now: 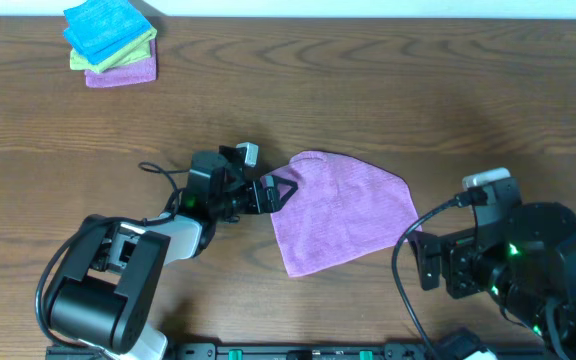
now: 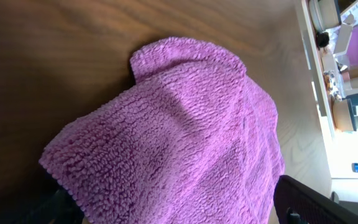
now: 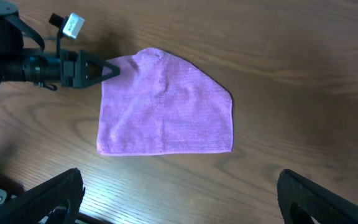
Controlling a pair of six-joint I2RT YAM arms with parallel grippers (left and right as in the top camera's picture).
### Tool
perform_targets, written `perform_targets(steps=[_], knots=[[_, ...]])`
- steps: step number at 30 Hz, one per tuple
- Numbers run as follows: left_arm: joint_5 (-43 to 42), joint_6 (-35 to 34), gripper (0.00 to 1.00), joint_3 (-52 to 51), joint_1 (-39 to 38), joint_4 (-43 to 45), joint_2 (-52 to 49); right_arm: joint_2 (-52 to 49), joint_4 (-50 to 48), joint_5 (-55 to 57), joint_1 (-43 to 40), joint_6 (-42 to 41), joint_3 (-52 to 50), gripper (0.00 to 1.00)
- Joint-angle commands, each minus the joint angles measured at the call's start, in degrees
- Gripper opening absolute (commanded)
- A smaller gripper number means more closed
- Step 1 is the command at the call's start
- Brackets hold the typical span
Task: Fold the cloth
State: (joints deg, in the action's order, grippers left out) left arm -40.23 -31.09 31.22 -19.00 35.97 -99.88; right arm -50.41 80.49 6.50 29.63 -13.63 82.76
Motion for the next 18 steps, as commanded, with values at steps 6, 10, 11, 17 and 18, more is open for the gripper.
perform_targets(steps=[6, 10, 11, 17, 18], knots=[[1.62, -0.24, 0.95, 2.05, -0.52, -0.20, -0.63, -1.36, 0.07, 1.01, -0.20, 1.09, 0.33, 0.99], [1.70, -0.46, 0.95, 2.05, -0.52, -0.17, -0.63, -1.36, 0.07, 1.03, -0.20, 1.75, 0.33, 0.99], [1.73, -0.87, 0.95, 2.08, -0.52, -0.15, -0.63, -1.36, 0.09, 1.03, -0.20, 1.79, 0.33, 0.99], [-0.13, -1.97, 0.95, 2.93, -0.52, -0.15, -0.63, -1.36, 0.11, 1.03, -0.20, 1.97, 0.33, 0.99], [0.48, -1.95, 0.95, 3.21, -0.52, -0.15, -0.63, -1.36, 0.11, 1.03, -0.20, 1.97, 0.33, 0.99]])
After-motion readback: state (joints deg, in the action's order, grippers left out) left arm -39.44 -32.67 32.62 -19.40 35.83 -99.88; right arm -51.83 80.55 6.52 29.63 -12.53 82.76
